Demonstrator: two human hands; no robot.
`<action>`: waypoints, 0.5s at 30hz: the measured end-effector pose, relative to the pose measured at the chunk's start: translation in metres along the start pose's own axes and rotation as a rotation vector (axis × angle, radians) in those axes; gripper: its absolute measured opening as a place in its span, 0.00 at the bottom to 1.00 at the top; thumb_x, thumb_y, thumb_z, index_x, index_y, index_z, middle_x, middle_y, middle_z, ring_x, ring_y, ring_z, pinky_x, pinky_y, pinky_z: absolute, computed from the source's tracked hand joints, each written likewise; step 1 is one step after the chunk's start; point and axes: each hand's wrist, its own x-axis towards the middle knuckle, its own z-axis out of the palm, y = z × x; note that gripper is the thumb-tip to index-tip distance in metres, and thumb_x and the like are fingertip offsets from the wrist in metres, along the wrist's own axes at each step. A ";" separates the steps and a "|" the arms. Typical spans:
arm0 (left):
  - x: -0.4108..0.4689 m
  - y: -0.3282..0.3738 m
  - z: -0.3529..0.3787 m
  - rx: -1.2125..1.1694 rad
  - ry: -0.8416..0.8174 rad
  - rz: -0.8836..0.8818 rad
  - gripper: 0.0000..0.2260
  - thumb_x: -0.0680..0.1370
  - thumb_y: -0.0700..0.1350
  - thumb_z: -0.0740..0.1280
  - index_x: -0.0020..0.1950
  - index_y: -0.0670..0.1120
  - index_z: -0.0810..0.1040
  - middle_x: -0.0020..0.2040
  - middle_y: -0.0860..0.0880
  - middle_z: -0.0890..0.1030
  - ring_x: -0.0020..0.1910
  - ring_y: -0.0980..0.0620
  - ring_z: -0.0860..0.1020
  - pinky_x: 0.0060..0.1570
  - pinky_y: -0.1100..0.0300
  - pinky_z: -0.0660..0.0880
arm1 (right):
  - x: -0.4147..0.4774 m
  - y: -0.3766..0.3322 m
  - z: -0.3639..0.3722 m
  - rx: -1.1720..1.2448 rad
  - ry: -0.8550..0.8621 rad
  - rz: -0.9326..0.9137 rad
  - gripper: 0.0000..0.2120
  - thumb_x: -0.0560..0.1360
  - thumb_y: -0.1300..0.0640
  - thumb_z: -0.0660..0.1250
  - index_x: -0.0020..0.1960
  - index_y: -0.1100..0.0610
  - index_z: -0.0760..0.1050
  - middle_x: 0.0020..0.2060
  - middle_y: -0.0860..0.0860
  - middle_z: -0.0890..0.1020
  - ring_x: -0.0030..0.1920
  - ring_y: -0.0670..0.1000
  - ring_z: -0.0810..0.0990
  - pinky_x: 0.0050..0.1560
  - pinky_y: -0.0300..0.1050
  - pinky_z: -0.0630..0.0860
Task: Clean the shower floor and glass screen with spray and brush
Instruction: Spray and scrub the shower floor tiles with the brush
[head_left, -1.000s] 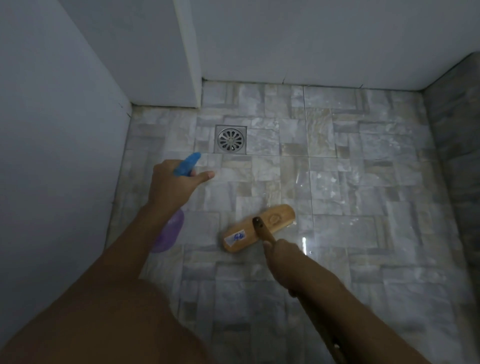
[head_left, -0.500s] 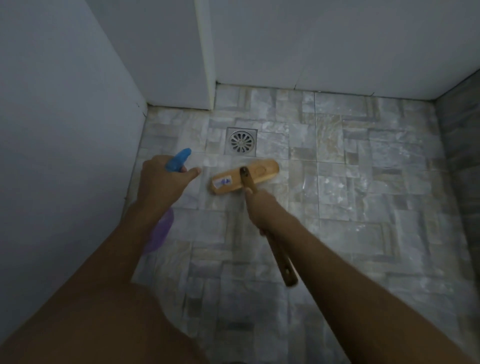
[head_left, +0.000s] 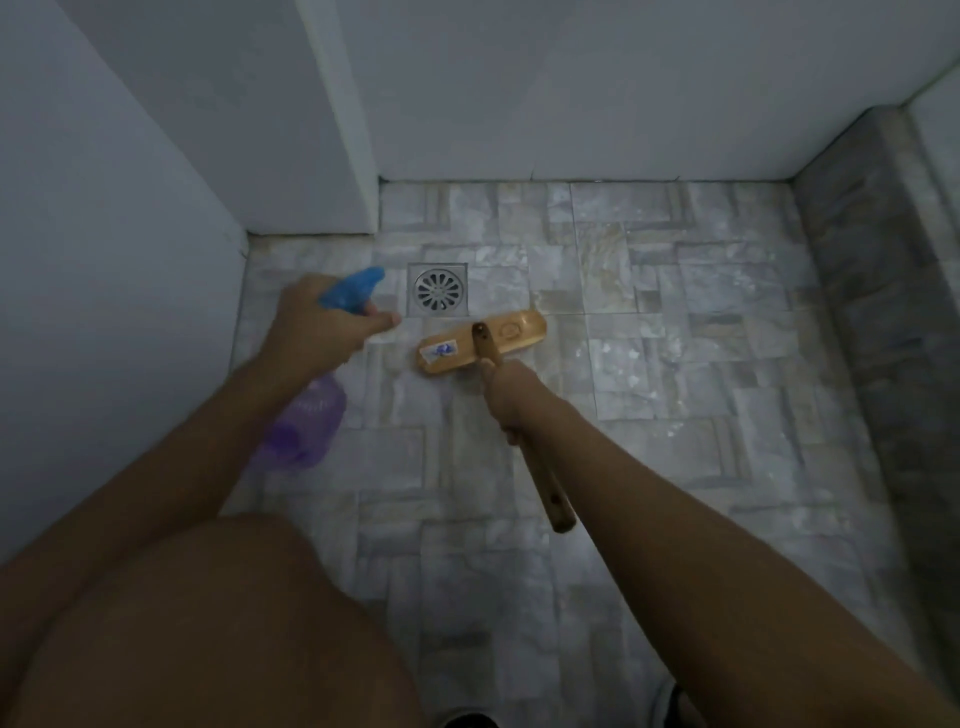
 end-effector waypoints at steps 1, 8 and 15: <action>0.005 0.011 -0.008 0.006 -0.012 0.035 0.14 0.72 0.45 0.78 0.53 0.40 0.84 0.31 0.52 0.78 0.24 0.60 0.75 0.26 0.68 0.73 | -0.011 0.014 -0.004 -0.004 -0.001 0.016 0.26 0.85 0.44 0.50 0.70 0.62 0.69 0.61 0.64 0.76 0.46 0.63 0.79 0.31 0.51 0.78; 0.026 0.110 -0.005 0.233 -0.253 0.212 0.12 0.68 0.49 0.80 0.40 0.42 0.84 0.33 0.46 0.82 0.30 0.57 0.79 0.43 0.54 0.80 | -0.075 0.116 -0.034 0.079 0.043 0.251 0.27 0.84 0.40 0.51 0.67 0.63 0.70 0.56 0.63 0.78 0.37 0.59 0.80 0.27 0.48 0.78; -0.041 0.164 0.105 0.152 -0.384 0.209 0.16 0.66 0.51 0.81 0.30 0.47 0.77 0.28 0.50 0.78 0.27 0.58 0.76 0.34 0.59 0.77 | -0.116 0.181 -0.054 0.244 0.060 0.434 0.27 0.84 0.40 0.51 0.66 0.62 0.70 0.42 0.58 0.76 0.31 0.55 0.76 0.28 0.45 0.74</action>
